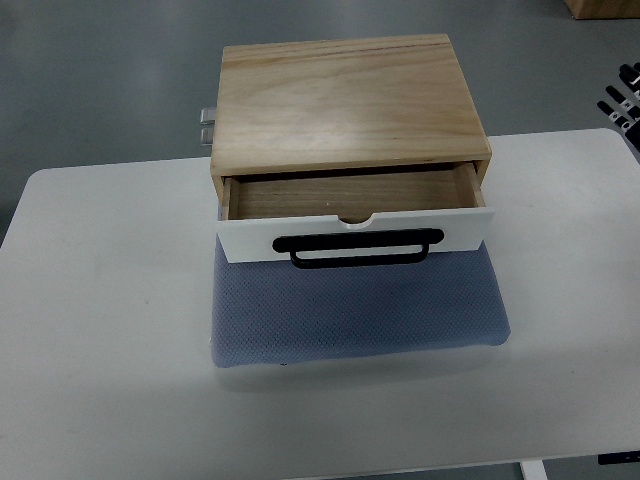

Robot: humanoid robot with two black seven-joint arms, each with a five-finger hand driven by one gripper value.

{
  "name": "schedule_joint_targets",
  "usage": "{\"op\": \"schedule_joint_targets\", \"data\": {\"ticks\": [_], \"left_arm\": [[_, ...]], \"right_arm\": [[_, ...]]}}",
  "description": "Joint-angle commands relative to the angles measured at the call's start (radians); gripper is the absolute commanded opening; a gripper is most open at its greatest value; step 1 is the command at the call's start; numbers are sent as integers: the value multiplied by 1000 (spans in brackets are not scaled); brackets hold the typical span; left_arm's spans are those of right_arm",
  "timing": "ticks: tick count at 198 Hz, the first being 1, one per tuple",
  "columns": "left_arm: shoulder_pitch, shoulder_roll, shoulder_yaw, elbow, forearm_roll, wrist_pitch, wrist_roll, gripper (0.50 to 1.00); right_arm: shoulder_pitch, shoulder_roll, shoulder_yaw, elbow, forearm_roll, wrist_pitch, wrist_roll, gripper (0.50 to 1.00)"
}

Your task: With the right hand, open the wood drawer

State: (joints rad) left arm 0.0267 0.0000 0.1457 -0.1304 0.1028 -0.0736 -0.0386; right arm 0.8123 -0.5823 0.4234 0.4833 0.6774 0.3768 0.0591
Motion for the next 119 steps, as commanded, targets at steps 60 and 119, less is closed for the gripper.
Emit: {"op": "schedule_joint_targets", "data": {"ticks": [60, 119], "left_arm": [[1, 0, 0, 0, 0, 0, 0, 1000], [-1, 0, 0, 0, 0, 0, 0, 1000]], "right_arm": [[-22, 18, -5, 0, 10, 73, -33, 954], [-45, 41, -12, 3, -42, 160, -28, 954]]}}
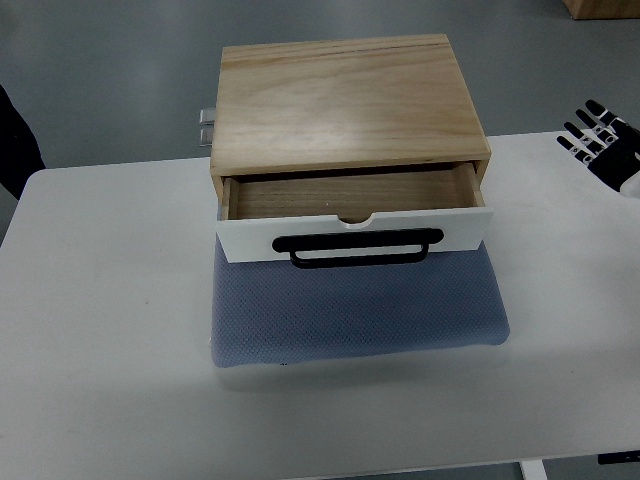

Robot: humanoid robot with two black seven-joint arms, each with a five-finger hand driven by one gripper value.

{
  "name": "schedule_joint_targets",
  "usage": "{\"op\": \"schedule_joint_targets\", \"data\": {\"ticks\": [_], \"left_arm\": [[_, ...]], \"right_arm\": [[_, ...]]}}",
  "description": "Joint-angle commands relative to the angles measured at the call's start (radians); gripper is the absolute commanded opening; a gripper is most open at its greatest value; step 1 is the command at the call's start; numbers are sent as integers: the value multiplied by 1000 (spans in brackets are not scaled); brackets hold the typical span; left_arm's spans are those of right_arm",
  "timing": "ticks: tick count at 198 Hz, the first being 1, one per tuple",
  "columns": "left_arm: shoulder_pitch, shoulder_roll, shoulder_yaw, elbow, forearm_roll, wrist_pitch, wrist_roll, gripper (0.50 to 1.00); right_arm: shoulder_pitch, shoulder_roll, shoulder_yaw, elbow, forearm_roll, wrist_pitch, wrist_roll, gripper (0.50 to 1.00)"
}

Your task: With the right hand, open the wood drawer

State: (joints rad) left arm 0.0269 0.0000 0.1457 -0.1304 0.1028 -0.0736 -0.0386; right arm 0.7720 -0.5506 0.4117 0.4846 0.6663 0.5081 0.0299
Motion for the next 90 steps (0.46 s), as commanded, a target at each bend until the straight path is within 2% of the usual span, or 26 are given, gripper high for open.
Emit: {"op": "schedule_joint_targets", "data": {"ticks": [1, 20, 90], "left_arm": [[-1, 0, 0, 0, 0, 0, 0, 1000], [-1, 0, 0, 0, 0, 0, 0, 1000], [-1, 0, 0, 0, 0, 0, -1, 1000]], "right_arm": [[-5, 11, -1, 2, -36, 33, 1, 954], [-11, 18, -1, 2, -73, 103, 1, 954], [-26, 52, -1, 2, -103, 103, 4, 954]]}}
